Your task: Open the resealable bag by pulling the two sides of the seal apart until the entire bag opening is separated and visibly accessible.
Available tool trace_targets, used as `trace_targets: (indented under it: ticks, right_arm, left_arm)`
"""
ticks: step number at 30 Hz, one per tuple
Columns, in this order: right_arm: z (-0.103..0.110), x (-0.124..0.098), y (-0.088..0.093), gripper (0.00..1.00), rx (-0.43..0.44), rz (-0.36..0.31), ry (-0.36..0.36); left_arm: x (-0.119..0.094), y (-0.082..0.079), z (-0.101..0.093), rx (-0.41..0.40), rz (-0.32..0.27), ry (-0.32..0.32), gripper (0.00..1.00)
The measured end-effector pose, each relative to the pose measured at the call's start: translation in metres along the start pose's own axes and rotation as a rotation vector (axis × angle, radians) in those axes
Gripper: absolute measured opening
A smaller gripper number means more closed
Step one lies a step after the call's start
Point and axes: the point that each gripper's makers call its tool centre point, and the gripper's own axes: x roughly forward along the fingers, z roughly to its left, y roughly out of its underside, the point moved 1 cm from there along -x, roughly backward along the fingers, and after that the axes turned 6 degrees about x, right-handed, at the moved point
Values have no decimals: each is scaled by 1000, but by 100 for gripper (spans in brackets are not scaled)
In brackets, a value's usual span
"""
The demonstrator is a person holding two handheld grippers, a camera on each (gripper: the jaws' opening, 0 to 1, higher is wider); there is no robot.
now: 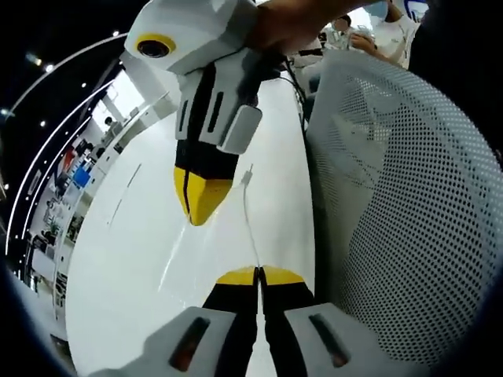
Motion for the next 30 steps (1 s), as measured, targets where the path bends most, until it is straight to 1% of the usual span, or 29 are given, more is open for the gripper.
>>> trace_targets:
  ticks: [5, 11, 19, 23, 27, 30]
  right_arm:
    - [-2, -1, -4, 0, 25, -21, 6]
    - [-10, -4, -13, 0, 71, -60, 27]
    - [-15, -7, -17, 0, 88, -84, 45]
    - [-16, -7, -21, 0, 99, -97, 50]
    - [-16, -9, -29, 0, 87, -116, 61]
    - [-19, -12, -35, 0, 75, -132, 69]
  left_arm:
    - [-1, 1, -1, -11, 1, 0, 0]
    - [2, -2, -6, -14, -5, 11, 0]
    - [3, -3, -6, -36, -13, 12, 0]
    - [3, -2, -8, -26, -12, 24, 0]
    - [1, -4, -1, -7, -19, 5, 0]
    - [1, -2, 11, 9, -12, -37, 0]
